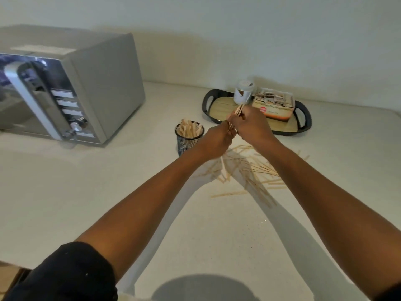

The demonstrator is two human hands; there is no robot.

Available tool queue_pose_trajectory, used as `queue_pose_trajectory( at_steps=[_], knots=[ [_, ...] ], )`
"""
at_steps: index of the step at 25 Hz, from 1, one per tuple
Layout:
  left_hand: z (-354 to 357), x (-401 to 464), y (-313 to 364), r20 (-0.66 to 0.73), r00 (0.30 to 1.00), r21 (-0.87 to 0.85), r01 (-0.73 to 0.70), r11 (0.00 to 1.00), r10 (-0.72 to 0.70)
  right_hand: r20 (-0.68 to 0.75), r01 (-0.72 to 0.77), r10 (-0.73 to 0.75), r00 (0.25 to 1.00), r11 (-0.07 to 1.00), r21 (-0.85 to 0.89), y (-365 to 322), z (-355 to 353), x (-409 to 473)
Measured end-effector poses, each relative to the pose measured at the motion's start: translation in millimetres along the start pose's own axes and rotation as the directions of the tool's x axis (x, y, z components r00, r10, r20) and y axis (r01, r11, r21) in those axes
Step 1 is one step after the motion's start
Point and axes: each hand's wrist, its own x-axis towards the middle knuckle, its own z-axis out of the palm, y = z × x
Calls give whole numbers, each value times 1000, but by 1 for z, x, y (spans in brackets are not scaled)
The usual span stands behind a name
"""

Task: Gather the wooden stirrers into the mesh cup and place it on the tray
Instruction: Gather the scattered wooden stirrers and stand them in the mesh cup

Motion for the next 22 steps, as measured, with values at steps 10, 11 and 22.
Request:
queue_pose_trajectory(
  at_steps=[10, 11, 22],
  knots=[
    [-116, 8, -13, 27, 997, -72, 75, 995, -73, 97, 215, -206, 974, 971, -102, -89, 22, 57],
    [-121, 10, -14, 7, 997, -98, 73, 993, -72, 95, 231, -222, 971, 968, -102, -95, 23, 61],
    [-105, 9, -47, -69, 963, 125, 267, 956, -260, 202, 272, -230, 952, 938, -214, -63, 61, 60]
  ],
)
